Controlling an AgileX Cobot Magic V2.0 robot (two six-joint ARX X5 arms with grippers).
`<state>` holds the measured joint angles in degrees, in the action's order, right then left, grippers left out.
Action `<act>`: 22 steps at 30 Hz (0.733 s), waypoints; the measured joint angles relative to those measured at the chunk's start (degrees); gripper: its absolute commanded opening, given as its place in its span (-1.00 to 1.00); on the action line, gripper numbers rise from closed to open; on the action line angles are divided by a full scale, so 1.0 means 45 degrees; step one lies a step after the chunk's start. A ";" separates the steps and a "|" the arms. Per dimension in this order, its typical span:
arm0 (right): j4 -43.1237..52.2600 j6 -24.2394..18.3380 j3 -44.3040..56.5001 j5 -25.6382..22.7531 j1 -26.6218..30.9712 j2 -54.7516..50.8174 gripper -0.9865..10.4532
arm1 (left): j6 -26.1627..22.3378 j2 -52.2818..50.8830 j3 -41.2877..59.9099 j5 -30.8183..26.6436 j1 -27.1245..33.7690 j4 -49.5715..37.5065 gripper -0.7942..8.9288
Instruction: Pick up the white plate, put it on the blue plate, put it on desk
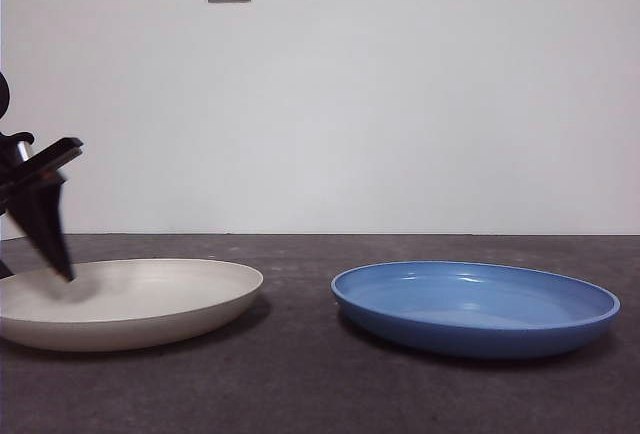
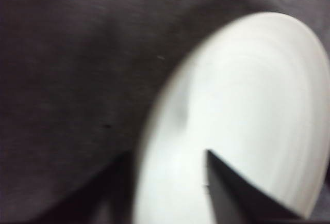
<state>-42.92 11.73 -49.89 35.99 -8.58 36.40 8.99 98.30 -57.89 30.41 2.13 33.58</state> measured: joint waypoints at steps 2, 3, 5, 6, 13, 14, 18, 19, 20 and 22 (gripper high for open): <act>0.0000 0.0000 0.0000 0.0000 0.0000 0.0000 0.17 | -0.0019 0.0000 0.0000 -0.0257 0.0000 0.0000 -0.82; 0.0000 0.0000 0.0000 -0.0005 0.0000 0.0000 0.17 | -0.0024 0.0000 0.0000 -0.0311 0.0000 -0.0010 -0.82; 0.0000 0.0000 0.0000 0.0000 0.0000 0.0000 0.17 | -0.0058 0.0000 0.0000 -0.0364 0.0000 -0.0034 -0.82; 0.0000 0.0000 0.0000 0.0000 0.0000 0.0000 0.17 | -0.0083 0.0000 0.0000 -0.0359 0.0000 -0.0039 -0.82; -0.0495 0.0015 -0.0170 -0.0884 0.0000 0.0000 0.16 | -0.0087 0.0000 -0.0665 -0.0403 -0.0175 0.0962 -0.82; -0.0680 0.0010 -0.0282 -0.1122 0.0000 0.0000 0.16 | -0.0087 0.0000 -0.0831 -0.0403 -0.0267 0.1156 -0.82; -0.1365 -0.0097 -0.0874 -0.1394 0.0000 -0.0019 0.16 | -0.0034 -0.0005 -0.1948 -0.0403 -0.1030 0.2171 -0.82; -0.1486 -0.0151 -0.0991 -0.1389 0.0000 -0.0029 0.16 | 0.0049 -0.0005 -0.2263 -0.0403 -0.1297 0.2399 -0.82; -0.1574 -0.0189 -0.1069 -0.1394 0.0000 -0.0039 0.16 | 0.0146 -0.0005 -0.2550 -0.0403 -0.1549 0.2584 -0.82; -0.1690 -0.0223 -0.1205 -0.1394 0.0000 -0.0049 0.16 | 0.0262 -0.0005 -0.3157 -0.0408 -0.2137 0.2837 -0.82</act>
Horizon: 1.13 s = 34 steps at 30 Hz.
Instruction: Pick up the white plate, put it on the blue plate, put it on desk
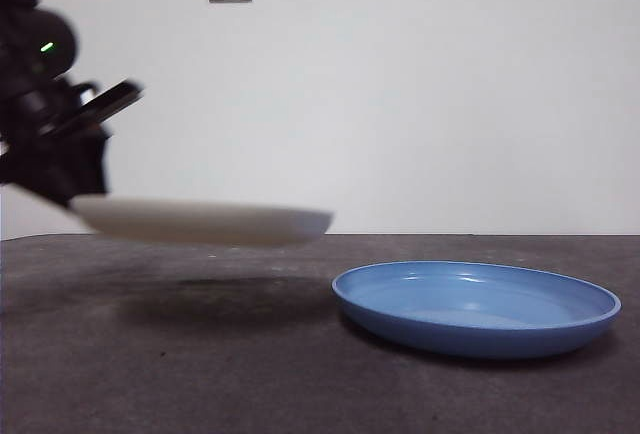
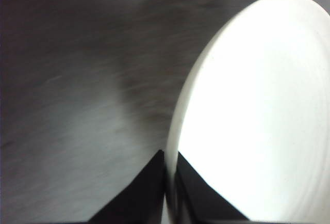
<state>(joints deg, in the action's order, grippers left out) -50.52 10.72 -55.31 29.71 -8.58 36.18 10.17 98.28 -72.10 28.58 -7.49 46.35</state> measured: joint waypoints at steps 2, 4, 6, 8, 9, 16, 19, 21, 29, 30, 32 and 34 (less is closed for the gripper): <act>-0.0107 -0.0005 -0.0136 0.0000 0.0000 0.0000 0.16 | 0.0102 0.0000 -0.0602 -0.0112 -0.0607 0.0097 -0.82; -0.0272 -0.0005 -0.0233 0.0000 0.0000 -0.0019 0.16 | 0.0267 0.0000 -0.1195 -0.0578 -0.1243 0.0073 -0.82; -0.0466 -0.0010 -0.0267 -0.0044 0.0000 -0.0121 0.16 | 0.0379 0.0000 -0.1724 -0.1044 -0.1894 -0.0024 -0.82; -0.0801 -0.0058 -0.0321 -0.0369 0.0000 -0.0296 0.14 | 0.0544 0.0000 -0.2093 -0.1151 -0.2531 -0.0272 -0.82; -0.0976 -0.0078 -0.0379 -0.0568 0.0000 -0.0389 0.12 | 0.0617 0.0000 -0.2229 -0.1156 -0.2807 -0.0321 -0.82; -0.2118 -0.0461 -0.1365 -0.1661 0.0000 -0.1107 0.11 | 0.1117 0.0257 -0.2657 -0.1171 -0.4459 -0.1064 -0.82; -0.2599 -0.0641 -0.1724 -0.1661 0.0000 -0.1219 0.11 | 0.1331 0.0816 -0.2667 -0.1180 -0.4940 -0.1326 -0.82; -0.2856 -0.0675 -0.1836 -0.1661 0.0000 -0.1214 0.11 | 0.1409 0.1292 -0.2735 -0.1185 -0.5236 -0.1394 -0.82; -0.3740 -0.0685 -0.1938 -0.1647 0.0000 -0.1214 0.11 | 0.1559 0.2866 -0.3900 -0.1195 -0.6154 -0.1409 -0.82; -0.3847 -0.0685 -0.1938 -0.1647 0.0000 -0.1214 0.11 | 0.1574 0.2987 -0.4017 -0.1195 -0.6198 -0.1404 -0.82; -0.4036 -0.0685 -0.1938 -0.1647 0.0000 -0.1214 0.11 | 0.1579 0.3288 -0.4255 -0.1195 -0.6251 -0.1413 -0.82; -0.4085 -0.0680 -0.1938 -0.1642 0.0000 -0.1214 0.11 | 0.1579 0.3565 -0.4391 -0.1195 -0.6261 -0.1399 -0.82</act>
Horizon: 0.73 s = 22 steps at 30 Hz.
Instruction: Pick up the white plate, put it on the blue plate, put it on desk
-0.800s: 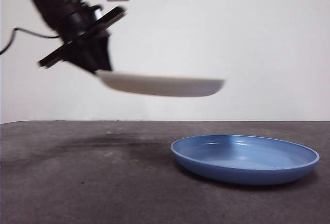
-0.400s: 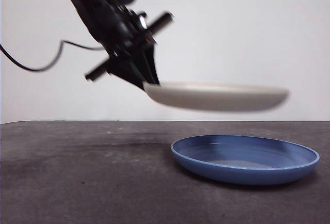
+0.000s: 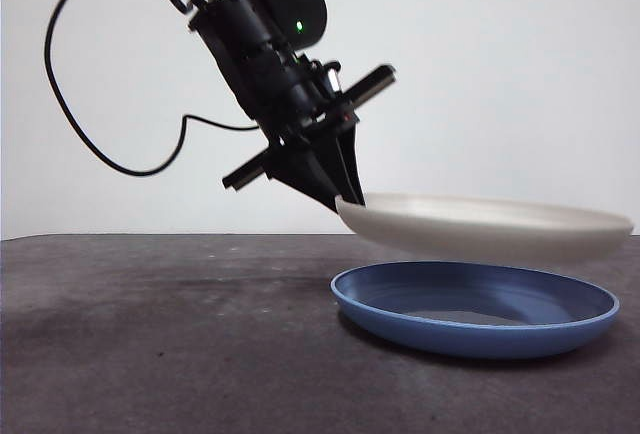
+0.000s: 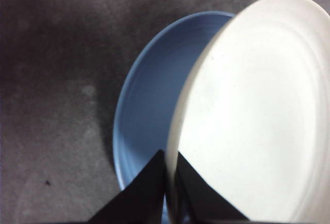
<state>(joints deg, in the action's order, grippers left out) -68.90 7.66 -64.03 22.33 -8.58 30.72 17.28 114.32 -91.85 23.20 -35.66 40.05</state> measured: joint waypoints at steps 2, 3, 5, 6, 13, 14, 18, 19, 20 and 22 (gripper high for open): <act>-0.0068 0.0000 0.0000 0.0000 0.0000 0.0000 0.11 | 0.0005 0.0223 -0.0010 -0.0005 0.0000 0.0005 -0.82; -0.0117 -0.0005 0.0000 0.0000 0.0000 0.0000 0.11 | 0.0005 0.0340 -0.0010 -0.0005 0.0000 0.0005 -0.82; -0.0160 -0.0005 0.0000 0.0000 0.0000 0.0000 0.11 | 0.0000 0.0515 -0.0010 -0.0005 0.0000 -0.0005 -0.82; -0.0160 -0.0005 0.0000 0.0000 0.0000 0.0000 0.11 | 0.0000 0.0568 -0.0010 -0.0010 0.0000 -0.0010 -0.82; -0.0160 -0.0010 0.0000 0.0000 0.0000 0.0000 0.11 | 0.0000 0.0636 -0.0010 -0.0029 0.0000 -0.0306 -0.82; -0.0160 -0.0019 0.0000 0.0000 0.0000 0.0000 0.11 | -0.0005 0.0636 -0.0010 -0.0034 0.0000 -0.0340 -0.82; -0.0160 -0.0044 0.0000 0.0000 0.0000 0.0000 0.11 | -0.0102 0.0636 -0.0010 -0.0034 0.0000 -0.0442 -0.79; -0.0160 -0.0044 0.0000 0.0000 0.0000 0.0000 0.11 | -0.0112 0.0636 -0.0010 -0.0039 0.0000 -0.0442 -0.74; -0.0160 -0.0044 0.0000 0.0000 0.0000 0.0000 0.11 | -0.0141 0.0636 -0.0010 -0.0039 0.0000 -0.0447 -0.67; -0.0160 -0.0044 0.0000 0.0000 0.0000 0.0000 0.11 | -0.0170 0.0636 -0.0010 -0.0039 0.0000 -0.0471 -0.46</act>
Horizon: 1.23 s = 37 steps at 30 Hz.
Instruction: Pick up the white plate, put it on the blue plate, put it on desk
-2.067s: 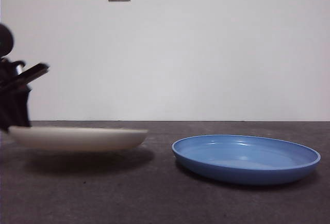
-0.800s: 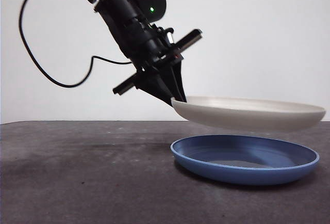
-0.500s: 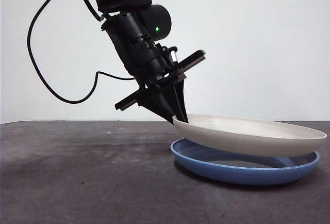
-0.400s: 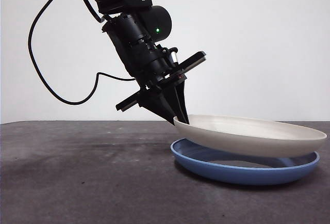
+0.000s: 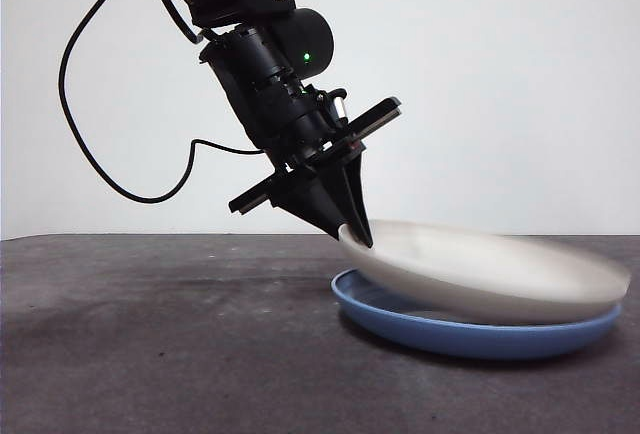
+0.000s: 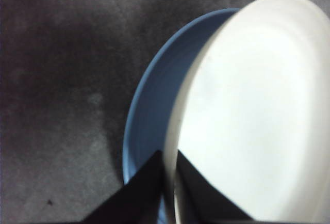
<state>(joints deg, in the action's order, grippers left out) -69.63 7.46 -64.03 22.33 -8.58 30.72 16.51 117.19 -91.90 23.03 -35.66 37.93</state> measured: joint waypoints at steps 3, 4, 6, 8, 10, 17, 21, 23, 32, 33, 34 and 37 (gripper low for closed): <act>0.0000 0.0000 0.0000 0.0000 0.0000 0.0000 0.11 | -0.0034 0.0000 0.0000 0.0000 0.0005 -0.0029 -0.11; 0.0000 0.0000 0.0000 0.0000 0.0000 0.0000 0.11 | -0.0049 0.0000 0.0000 0.0000 0.0000 -0.0078 -0.03; 0.0000 0.0000 0.0000 0.0000 0.0000 0.0000 0.11 | -0.0112 0.0000 0.0000 0.0000 0.0005 -0.0272 0.10; 0.0000 0.0000 0.0000 0.0000 0.0000 0.0000 0.11 | -0.0121 0.0000 -0.0019 0.0000 0.0000 -0.0379 0.15; 0.0000 -0.0005 0.0000 0.0000 0.0000 0.0000 0.11 | -0.0126 0.0000 -0.0126 0.0000 0.0005 -0.0291 0.15; 0.0000 -0.0005 0.0000 -0.0005 0.0000 0.0000 0.11 | -0.0563 0.0000 -0.1307 0.0005 0.0053 0.1331 0.41; -0.0005 0.0000 0.0000 -0.0146 0.0000 0.0000 0.11 | -0.1404 -0.0078 -0.2171 0.0010 0.0185 0.3070 0.46; -0.0063 0.0005 0.0000 -0.0291 0.0000 0.0029 0.11 | -0.1904 -0.0296 -0.2302 0.0005 0.0243 0.3978 0.46; -0.0296 0.0112 0.0000 -0.0350 0.0000 0.0758 0.11 | -0.3662 -0.3327 -0.2409 0.0005 0.0291 0.6858 0.46; -0.0291 0.0112 0.0000 -0.0389 0.0000 0.0889 0.11 | -0.3808 -0.3769 -0.2424 0.0005 0.0291 0.7057 0.46; -0.0282 0.0112 0.0005 -0.0476 0.0000 0.1025 0.11 | -0.3895 -0.4153 -0.2429 0.0005 0.0291 0.7242 0.46; 0.0019 0.0107 0.0219 -0.0772 0.0000 0.1515 0.11 | -0.4172 -0.5377 -0.2433 0.0010 0.0291 0.7800 0.46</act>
<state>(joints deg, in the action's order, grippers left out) -69.54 7.94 -63.05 18.85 -8.58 37.54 -2.26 92.99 -102.85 23.07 -34.35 73.03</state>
